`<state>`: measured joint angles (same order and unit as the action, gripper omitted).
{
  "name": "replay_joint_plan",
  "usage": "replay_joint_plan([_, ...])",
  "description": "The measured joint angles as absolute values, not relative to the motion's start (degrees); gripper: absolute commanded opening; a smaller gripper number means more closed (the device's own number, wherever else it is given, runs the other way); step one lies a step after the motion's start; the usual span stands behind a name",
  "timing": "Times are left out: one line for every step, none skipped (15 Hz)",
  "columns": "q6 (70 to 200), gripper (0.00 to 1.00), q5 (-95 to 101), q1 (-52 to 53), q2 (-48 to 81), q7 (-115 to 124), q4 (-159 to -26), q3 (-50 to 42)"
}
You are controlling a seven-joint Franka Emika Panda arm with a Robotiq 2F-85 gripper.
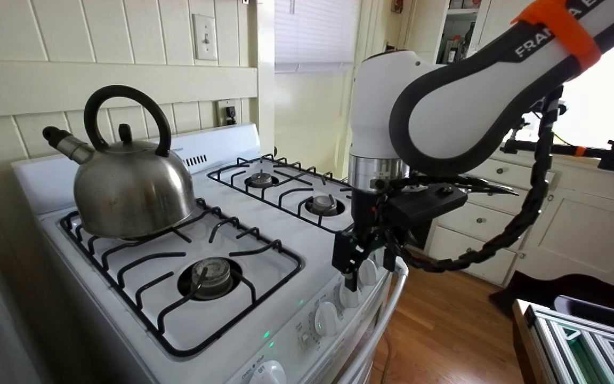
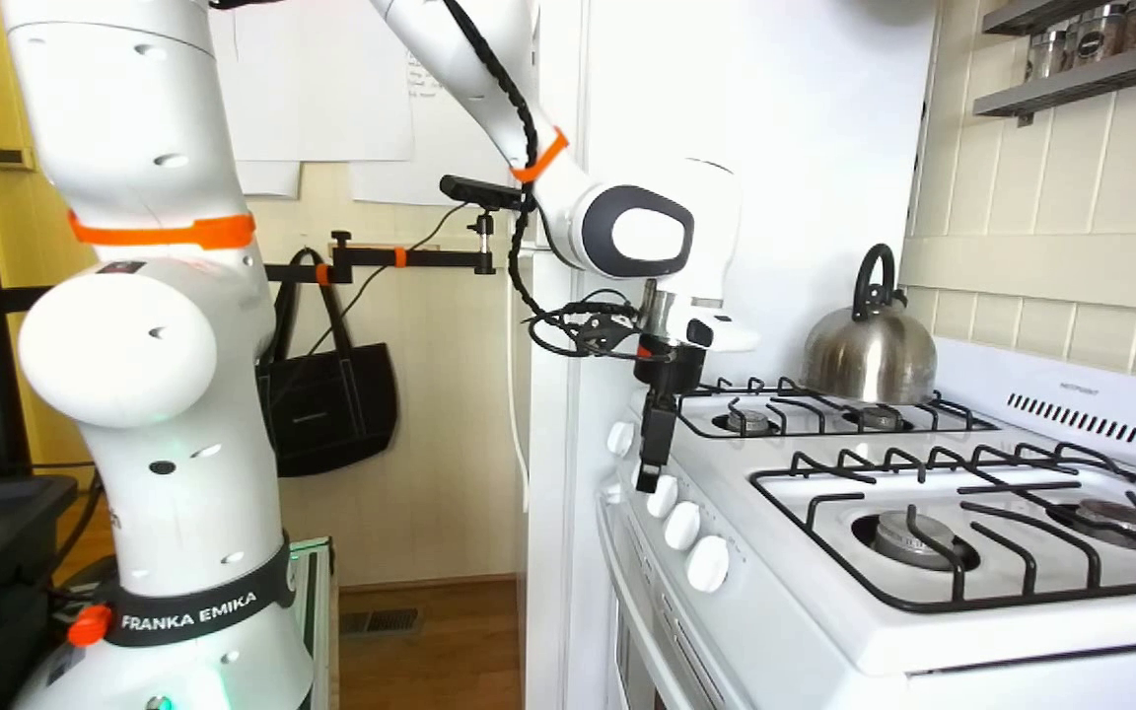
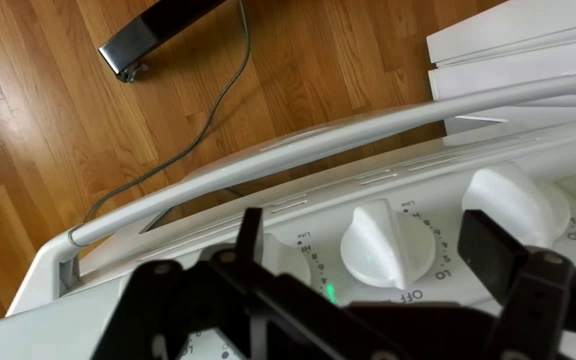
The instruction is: Turn the stove's second-last knob to the left
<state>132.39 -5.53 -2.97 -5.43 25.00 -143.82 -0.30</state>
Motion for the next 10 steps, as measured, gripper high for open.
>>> replay_joint_plan([133.10, 1.00, -5.08, -3.08, -4.95, 25.67, -143.79, -0.39])
replay_joint_plan([133.99, 1.00, -4.67, -3.21, -4.36, 26.12, -143.76, -0.48])
replay_joint_plan([134.97, 1.00, -4.27, -3.27, -3.80, 26.45, -143.75, -0.59])
replay_joint_plan([136.03, 1.00, -3.83, -3.34, -3.23, 26.80, -143.74, -0.71])
replay_joint_plan([136.88, 1.00, -3.44, -3.45, -2.72, 27.04, -143.74, -0.86])
replay_joint_plan([137.47, 1.00, -3.03, -3.51, -2.33, 27.25, -143.75, -1.04])
replay_joint_plan([137.74, 1.00, -2.83, -3.51, -2.24, 27.40, -143.75, -1.10])
replay_joint_plan([137.79, 1.00, -2.54, -3.50, -2.26, 27.72, -143.75, -1.10])
replay_joint_plan([137.80, 1.00, -2.20, -3.48, -2.30, 28.04, -143.74, -1.10])
replay_joint_plan([137.80, 1.00, -1.95, -3.46, -2.35, 28.19, -143.75, -1.09])
